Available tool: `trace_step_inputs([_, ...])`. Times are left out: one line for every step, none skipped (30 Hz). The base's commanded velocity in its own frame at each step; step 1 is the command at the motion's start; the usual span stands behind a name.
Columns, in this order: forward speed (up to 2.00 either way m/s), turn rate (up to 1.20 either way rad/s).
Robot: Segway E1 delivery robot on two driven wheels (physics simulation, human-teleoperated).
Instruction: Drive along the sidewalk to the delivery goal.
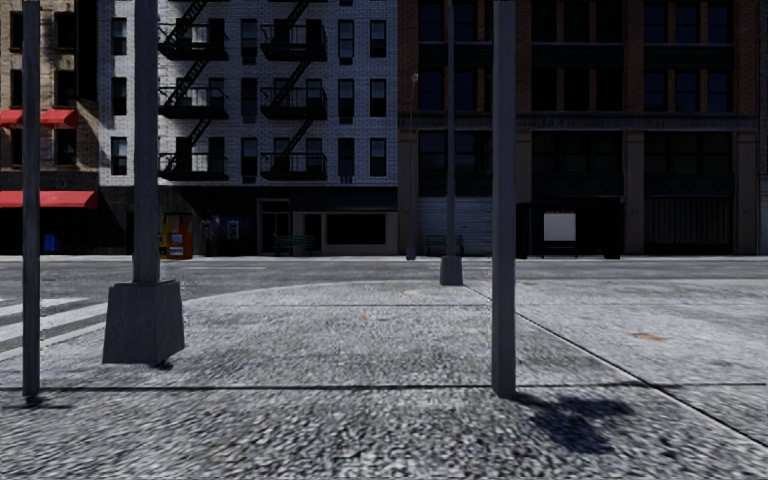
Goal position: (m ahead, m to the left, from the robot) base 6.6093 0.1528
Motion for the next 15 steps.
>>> trace_step_inputs([2.00, 0.00])
trace_step_inputs([2.00, 0.00])
trace_step_inputs([2.00, 0.00])
trace_step_inputs([2.00, 0.00])
trace_step_inputs([2.00, 0.00])
trace_step_inputs([2.00, 0.00])
trace_step_inputs([2.00, 0.00])
trace_step_inputs([2.00, 0.00])
trace_step_inputs([2.00, 0.00])
trace_step_inputs([2.00, 0.00])
trace_step_inputs([2.00, 0.00])
trace_step_inputs([2.00, 0.00])
trace_step_inputs([2.00, 0.00])
trace_step_inputs([2.00, 0.00])
trace_step_inputs([2.00, 0.00])
